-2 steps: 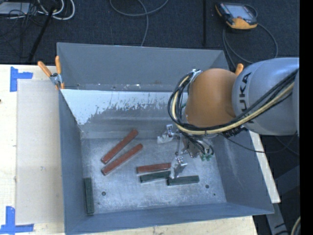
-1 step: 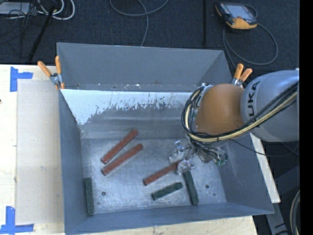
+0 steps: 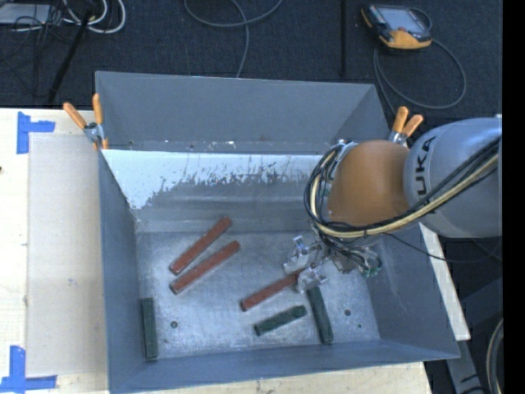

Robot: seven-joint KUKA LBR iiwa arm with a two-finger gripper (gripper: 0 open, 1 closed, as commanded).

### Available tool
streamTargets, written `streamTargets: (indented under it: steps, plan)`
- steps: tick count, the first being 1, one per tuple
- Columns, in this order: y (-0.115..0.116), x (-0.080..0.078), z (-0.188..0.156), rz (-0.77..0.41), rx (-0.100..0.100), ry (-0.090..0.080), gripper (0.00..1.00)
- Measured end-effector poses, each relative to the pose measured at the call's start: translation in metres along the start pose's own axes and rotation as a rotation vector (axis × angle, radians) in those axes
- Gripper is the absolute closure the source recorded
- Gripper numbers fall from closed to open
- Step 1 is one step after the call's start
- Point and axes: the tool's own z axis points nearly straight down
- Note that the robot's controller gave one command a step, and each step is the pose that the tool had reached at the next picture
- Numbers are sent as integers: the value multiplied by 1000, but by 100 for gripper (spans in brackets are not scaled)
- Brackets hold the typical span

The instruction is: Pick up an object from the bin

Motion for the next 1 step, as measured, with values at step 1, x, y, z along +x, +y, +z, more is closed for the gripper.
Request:
streamTargets:
  steps: [1]
  plan:
    - [11, 3, -133, 74, -4, 14, 100]
